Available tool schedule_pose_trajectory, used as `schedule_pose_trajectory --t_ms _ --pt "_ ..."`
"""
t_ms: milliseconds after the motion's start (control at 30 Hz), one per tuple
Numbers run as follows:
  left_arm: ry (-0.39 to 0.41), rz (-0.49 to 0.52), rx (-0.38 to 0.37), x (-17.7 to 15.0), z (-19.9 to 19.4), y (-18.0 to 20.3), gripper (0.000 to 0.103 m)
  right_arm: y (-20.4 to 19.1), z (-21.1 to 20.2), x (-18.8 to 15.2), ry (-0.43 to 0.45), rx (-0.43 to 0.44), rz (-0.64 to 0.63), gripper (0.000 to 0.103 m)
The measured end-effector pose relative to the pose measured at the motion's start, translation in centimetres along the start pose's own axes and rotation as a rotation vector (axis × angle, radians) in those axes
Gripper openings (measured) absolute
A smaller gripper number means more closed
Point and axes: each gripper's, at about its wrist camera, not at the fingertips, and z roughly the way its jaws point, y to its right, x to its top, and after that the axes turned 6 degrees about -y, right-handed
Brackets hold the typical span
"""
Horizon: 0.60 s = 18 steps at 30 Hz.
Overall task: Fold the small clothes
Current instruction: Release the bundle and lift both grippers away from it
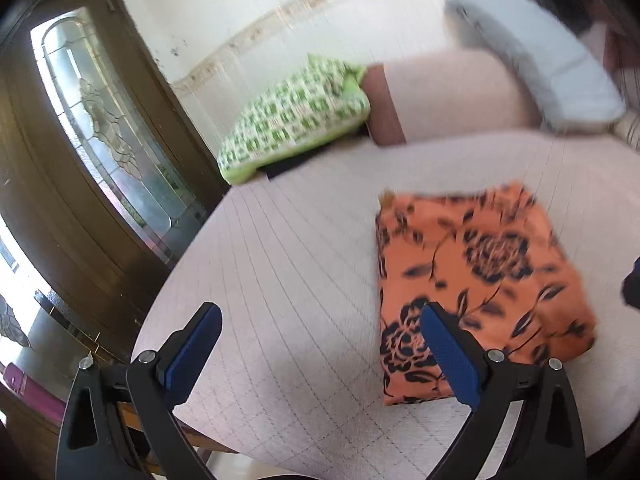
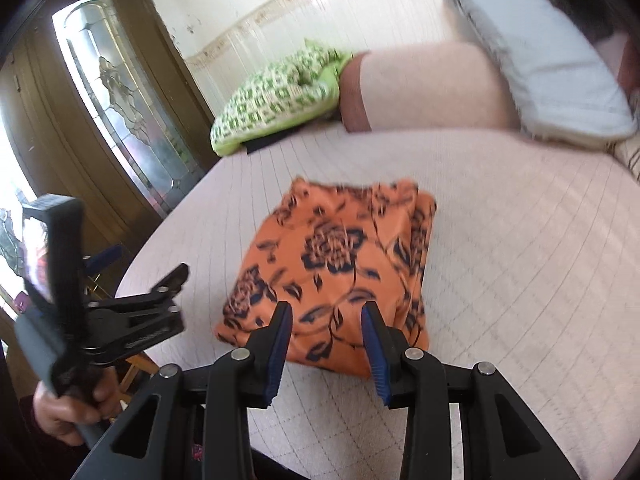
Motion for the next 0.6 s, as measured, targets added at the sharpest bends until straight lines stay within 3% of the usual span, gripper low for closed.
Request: schedule_pose_trajectory --t_ms 67,133,367,600 --pt "0.018 -0.022 -0.006 0.6 -1.3 -0.7 0.099 -0.7 -1.1 0.3 0.023 -0.023 -0.018 0.040" --pt "0.031 -0.041 -0.016 1.0 -2.6 -1.2 0.100 -1.4 -2.0 0.5 0.040 -0.054 -0.025 0.051" --pt "0.080 -0.055 -0.063 1.6 -6.7 -1.4 0.100 -3.6 -4.9 -0.1 0.082 -0.144 -0.064 0.051" --pt "0.133 -0.062 -0.100 2.1 -9.9 -2.1 0.100 -4.8 -7.1 -0.2 0.125 -0.144 -0.080 0.051"
